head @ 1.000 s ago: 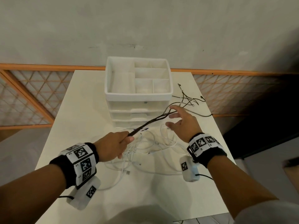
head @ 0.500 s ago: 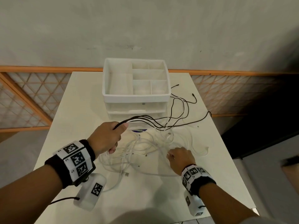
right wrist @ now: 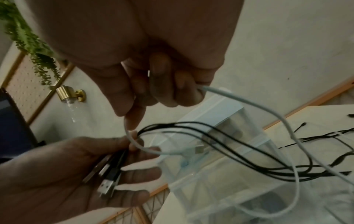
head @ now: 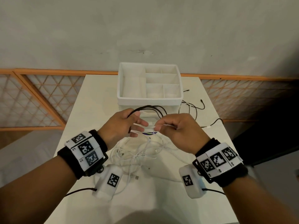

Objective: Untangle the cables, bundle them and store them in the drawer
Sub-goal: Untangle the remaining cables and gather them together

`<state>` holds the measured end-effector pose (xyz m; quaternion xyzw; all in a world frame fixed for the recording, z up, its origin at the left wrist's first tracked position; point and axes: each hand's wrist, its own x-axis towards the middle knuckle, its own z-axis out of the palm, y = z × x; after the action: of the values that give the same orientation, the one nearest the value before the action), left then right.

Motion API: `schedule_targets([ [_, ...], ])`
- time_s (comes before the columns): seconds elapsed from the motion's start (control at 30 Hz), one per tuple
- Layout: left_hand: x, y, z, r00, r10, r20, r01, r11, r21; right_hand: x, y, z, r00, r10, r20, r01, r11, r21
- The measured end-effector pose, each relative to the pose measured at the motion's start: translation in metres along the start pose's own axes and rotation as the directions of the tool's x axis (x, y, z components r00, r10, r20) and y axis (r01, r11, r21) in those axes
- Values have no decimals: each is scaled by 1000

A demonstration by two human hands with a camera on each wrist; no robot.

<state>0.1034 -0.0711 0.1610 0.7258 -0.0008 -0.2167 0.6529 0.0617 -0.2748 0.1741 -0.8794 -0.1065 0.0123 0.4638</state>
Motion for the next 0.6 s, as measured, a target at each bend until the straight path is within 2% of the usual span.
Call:
schedule_targets([
  [0.13, -3, 1, 3, 999, 34, 16, -33, 999, -7, 4, -8, 12, 999, -35, 18, 35, 999, 18],
  [0.33, -10, -9, 0, 991, 6, 134, -16, 997, 72, 14, -9, 8, 983, -32, -180, 43, 997, 58],
  [0.47, -12, -9, -2, 982, -28, 187, 30, 1000, -4, 16, -8, 6, 961, -18, -277, 38, 997, 66],
  [0.53, -12, -5, -3, 984, -7, 177, 4, 1000, 14, 15, -5, 3, 947, 5, -321, 28, 995, 97],
  [0.6, -10, 3, -7, 992, 27, 126, -24, 999, -23, 13, 8, -4, 952, 40, -303, 3, 990, 140],
])
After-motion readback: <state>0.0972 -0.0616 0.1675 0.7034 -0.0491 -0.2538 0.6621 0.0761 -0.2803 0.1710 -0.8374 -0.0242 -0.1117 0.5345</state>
